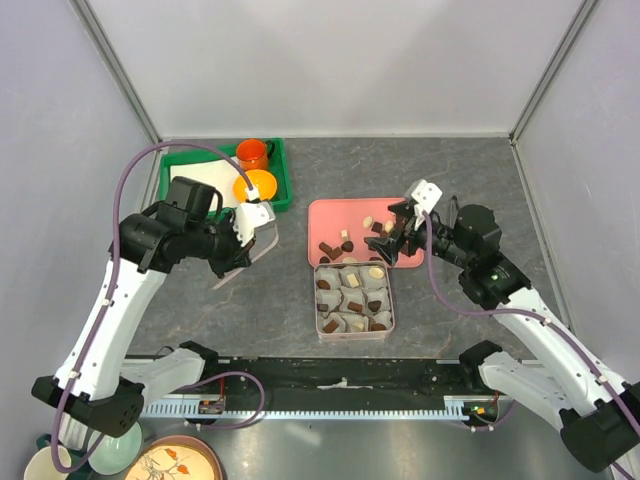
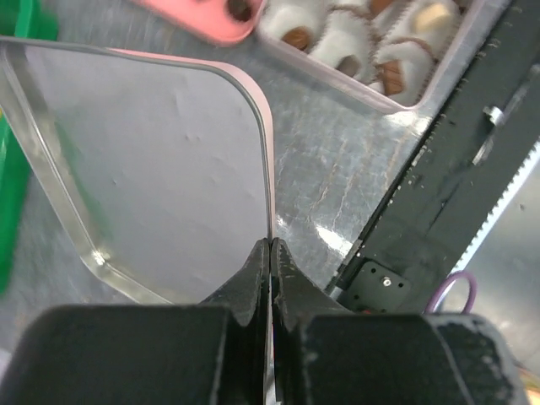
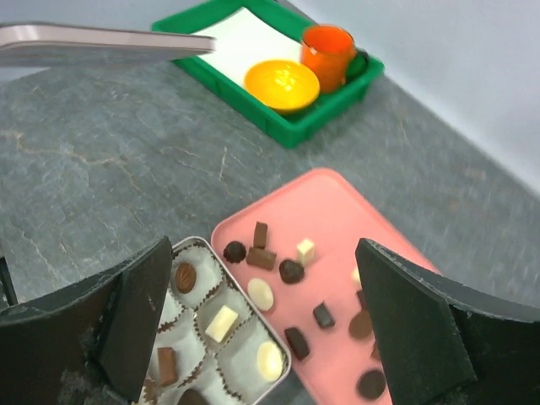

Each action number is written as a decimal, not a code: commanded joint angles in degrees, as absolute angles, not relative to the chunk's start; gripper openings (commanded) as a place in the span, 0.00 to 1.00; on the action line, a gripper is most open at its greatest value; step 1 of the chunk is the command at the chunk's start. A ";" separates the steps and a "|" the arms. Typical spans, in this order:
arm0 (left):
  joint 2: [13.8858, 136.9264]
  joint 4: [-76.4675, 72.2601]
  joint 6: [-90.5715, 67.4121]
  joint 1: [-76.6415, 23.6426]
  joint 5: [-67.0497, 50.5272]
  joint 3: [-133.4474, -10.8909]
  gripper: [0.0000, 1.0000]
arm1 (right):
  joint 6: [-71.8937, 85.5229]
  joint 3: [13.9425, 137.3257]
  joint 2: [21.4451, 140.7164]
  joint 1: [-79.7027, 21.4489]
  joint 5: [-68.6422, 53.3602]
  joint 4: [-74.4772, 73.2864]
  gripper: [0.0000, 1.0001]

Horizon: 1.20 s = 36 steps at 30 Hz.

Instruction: Pack the chocolate

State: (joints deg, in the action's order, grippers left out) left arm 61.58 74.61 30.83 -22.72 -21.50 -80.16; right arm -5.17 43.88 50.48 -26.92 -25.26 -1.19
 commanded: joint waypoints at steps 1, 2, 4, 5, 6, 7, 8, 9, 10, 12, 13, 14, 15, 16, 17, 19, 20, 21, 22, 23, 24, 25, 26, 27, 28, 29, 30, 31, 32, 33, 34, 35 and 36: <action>61.61 87.09 46.91 -23.73 -35.40 -85.68 0.02 | -15.62 49.91 51.94 -31.19 -30.50 0.36 0.98; 61.70 88.06 49.72 -24.69 -36.90 -86.22 0.02 | -17.04 50.79 52.03 -34.68 -28.93 -2.17 0.98; 61.52 88.15 51.32 -27.14 -39.54 -87.01 0.02 | -20.20 52.81 52.82 -39.18 -25.94 -4.21 0.98; 61.52 88.15 52.81 -28.12 -40.33 -87.19 0.02 | -23.52 53.43 53.26 -44.25 -21.06 -6.65 0.98; 61.44 88.15 53.69 -28.91 -42.08 -87.27 0.01 | -25.21 54.31 54.22 -46.38 -19.01 -7.55 0.98; 61.44 88.15 54.57 -30.40 -43.06 -87.19 0.02 | -26.27 54.49 54.84 -48.49 -16.46 -7.99 0.98; 61.44 88.15 56.32 -31.11 -43.85 -86.93 0.02 | -28.72 54.84 55.37 -52.08 -14.43 -8.78 0.98; 61.52 88.15 57.12 -31.72 -45.16 -86.49 0.02 | -30.13 55.71 56.33 -53.95 -8.93 -9.14 0.98; 61.26 88.15 57.91 -32.77 -45.52 -85.44 0.02 | -31.63 56.24 56.86 -55.79 -6.53 -9.66 0.98; 61.17 88.15 59.94 -34.01 -45.09 -84.21 0.02 | -34.88 58.26 57.74 -59.75 -1.78 -11.77 0.98; 61.17 88.07 60.38 -34.97 -44.74 -83.07 0.02 | -35.85 59.05 57.83 -60.81 -0.80 -12.73 0.98; 61.26 88.15 61.08 -35.33 -44.39 -82.62 0.02 | -36.56 59.76 57.92 -62.47 -0.27 -14.83 0.98; 61.35 88.07 61.43 -35.68 -44.12 -82.18 0.02 | -37.61 60.98 58.27 -63.19 1.04 -15.90 0.98; 61.43 88.15 62.22 -36.21 -44.03 -81.48 0.02 | -38.05 61.43 58.36 -63.63 2.53 -16.60 0.98; 61.52 88.15 62.49 -36.47 -44.03 -81.13 0.02 | -38.58 61.78 58.71 -65.11 3.77 -17.74 0.98; 61.96 88.15 62.75 -37.26 -43.60 -80.16 0.02 | -39.90 62.58 59.15 -67.22 7.62 -18.37 0.98; 62.22 88.15 62.75 -37.44 -42.90 -79.90 0.02 | -40.25 62.58 58.89 -67.85 8.26 -18.46 0.98; 62.40 88.15 62.67 -37.70 -42.54 -79.54 0.02 | -40.95 62.49 58.89 -68.29 8.87 -18.63 0.98; 62.40 88.15 62.84 -37.79 -42.19 -79.19 0.02 | -41.04 62.49 58.80 -69.42 10.18 -18.63 0.98; 62.49 88.15 62.84 -37.88 -41.67 -79.10 0.02 | -41.22 62.66 58.89 -70.04 10.72 -18.72 0.98; 62.66 88.07 62.84 -37.88 -41.66 -79.10 0.02 | -41.22 62.84 58.89 -70.66 10.81 -19.16 0.98; 62.75 88.07 62.93 -37.97 -41.66 -79.28 0.02 | -41.05 62.93 59.23 -71.36 10.64 -20.03 0.98; 62.84 88.07 62.84 -37.97 -41.92 -79.28 0.02 | -40.96 63.10 60.02 -71.54 10.37 -20.65 0.97; 62.67 88.07 62.93 -37.97 -42.10 -79.45 0.02 | -40.87 63.11 60.38 -71.63 10.11 -21.44 0.98; 62.49 88.07 63.19 -37.97 -42.27 -79.45 0.02 | -40.43 63.02 60.73 -71.72 8.63 -22.40 0.98; 62.23 88.07 63.19 -37.97 -42.45 -79.54 0.02 | -40.08 62.84 61.34 -71.72 7.74 -22.76 0.98; 62.14 88.07 63.28 -37.97 -42.45 -79.72 0.01 | -39.73 62.67 61.61 -71.72 7.13 -22.94 0.98; 62.05 88.07 63.28 -37.97 -42.45 -79.80 0.01 | -39.20 62.49 61.96 -71.72 6.68 -23.20 0.97; 61.96 88.07 63.28 -38.06 -42.63 -79.98 0.02 | -39.11 62.32 62.66 -71.72 5.98 -23.12 0.97; 61.79 88.07 63.19 -37.97 -42.71 -80.15 0.02 | -38.85 62.23 62.93 -71.72 5.63 -23.12 0.96; 61.53 88.07 63.28 -38.06 -42.89 -80.16 0.01 | -38.41 62.14 63.19 -71.72 5.36 -22.77 0.95; 61.52 88.07 63.28 -38.06 -43.15 -80.33 0.02 | -38.15 62.23 63.80 -71.72 4.93 -22.42 0.93; 61.18 88.07 63.11 -38.14 -43.33 -80.51 0.01 | -37.88 62.31 64.16 -71.72 4.83 -22.24 0.89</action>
